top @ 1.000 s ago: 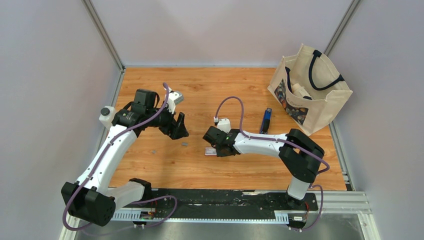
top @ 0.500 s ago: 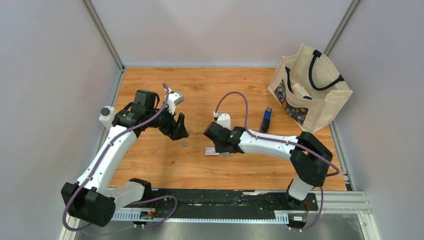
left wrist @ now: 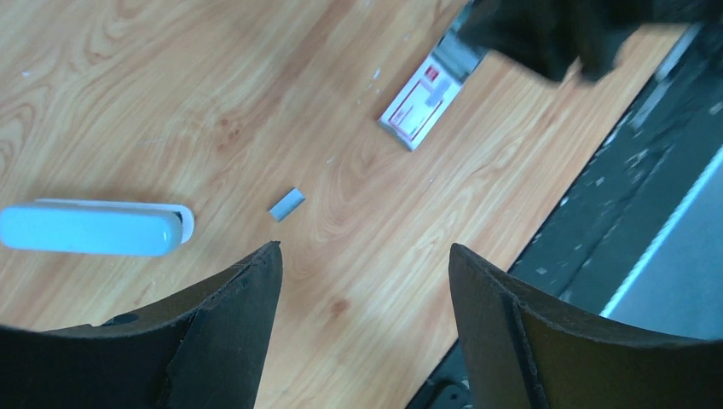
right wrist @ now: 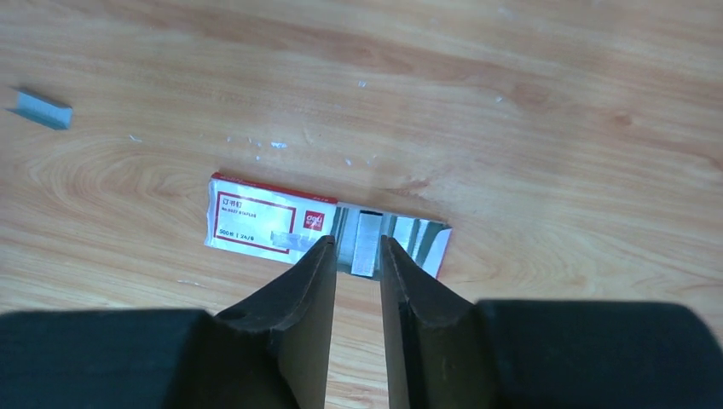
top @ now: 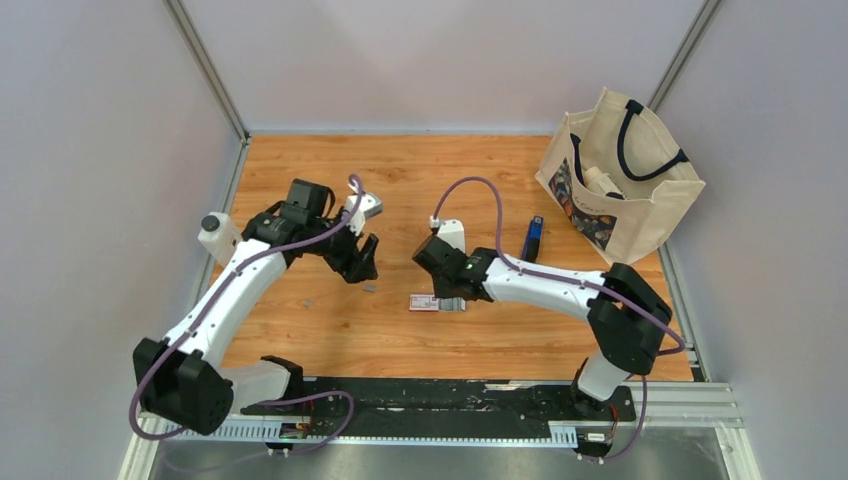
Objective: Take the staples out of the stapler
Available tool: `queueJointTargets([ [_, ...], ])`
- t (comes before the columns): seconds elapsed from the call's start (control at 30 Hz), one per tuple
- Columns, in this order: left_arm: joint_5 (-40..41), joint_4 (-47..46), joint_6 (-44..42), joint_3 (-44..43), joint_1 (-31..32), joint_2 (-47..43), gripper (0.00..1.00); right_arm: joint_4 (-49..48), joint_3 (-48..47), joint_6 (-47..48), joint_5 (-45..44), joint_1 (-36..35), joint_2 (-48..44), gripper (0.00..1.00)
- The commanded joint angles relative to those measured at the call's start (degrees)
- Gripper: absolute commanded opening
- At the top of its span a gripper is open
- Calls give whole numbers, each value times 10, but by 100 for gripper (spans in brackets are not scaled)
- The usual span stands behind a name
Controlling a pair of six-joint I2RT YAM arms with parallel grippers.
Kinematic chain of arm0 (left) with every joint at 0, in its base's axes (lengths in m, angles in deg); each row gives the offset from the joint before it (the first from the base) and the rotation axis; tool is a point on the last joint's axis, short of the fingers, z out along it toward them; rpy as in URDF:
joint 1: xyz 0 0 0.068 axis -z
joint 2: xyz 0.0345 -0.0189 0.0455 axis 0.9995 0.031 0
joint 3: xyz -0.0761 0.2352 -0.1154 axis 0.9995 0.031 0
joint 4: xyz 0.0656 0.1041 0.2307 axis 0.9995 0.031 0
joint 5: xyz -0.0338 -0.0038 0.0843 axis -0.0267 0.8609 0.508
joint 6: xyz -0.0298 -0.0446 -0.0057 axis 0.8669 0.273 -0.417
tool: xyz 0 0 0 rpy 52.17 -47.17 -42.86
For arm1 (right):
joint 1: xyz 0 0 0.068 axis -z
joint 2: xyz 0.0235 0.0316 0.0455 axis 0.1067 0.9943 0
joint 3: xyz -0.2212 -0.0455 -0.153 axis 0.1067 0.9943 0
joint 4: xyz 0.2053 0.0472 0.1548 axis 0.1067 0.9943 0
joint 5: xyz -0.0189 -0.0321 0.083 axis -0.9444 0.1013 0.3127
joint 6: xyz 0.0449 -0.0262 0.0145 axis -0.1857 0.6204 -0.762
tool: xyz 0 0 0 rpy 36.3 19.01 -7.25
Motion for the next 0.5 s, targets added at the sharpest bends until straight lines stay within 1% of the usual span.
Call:
queueJointTargets([
  [0.0,90,12,-133,22,56,69,79,-40,17,43,-8,33,-91,31],
  [0.03,103,11,-150,22,68,93,79,-49,35,49,-2,46,-115,34],
  [0.07,112,16,-162,20,77,107,79,-60,55,53,7,58,-138,41],
  [0.1,116,21,-178,14,86,121,79,-72,74,59,17,72,-160,46],
  [0.17,128,26,-217,3,102,141,80,-105,117,69,47,102,-203,52],
  [0.23,155,29,-267,-5,118,158,81,-130,158,73,81,131,-243,54],
  [0.33,187,31,-333,-17,128,191,82,-154,195,78,109,156,-274,55],
  [0.47,186,52,-376,-45,131,240,82,-164,209,78,112,160,-266,55],
])
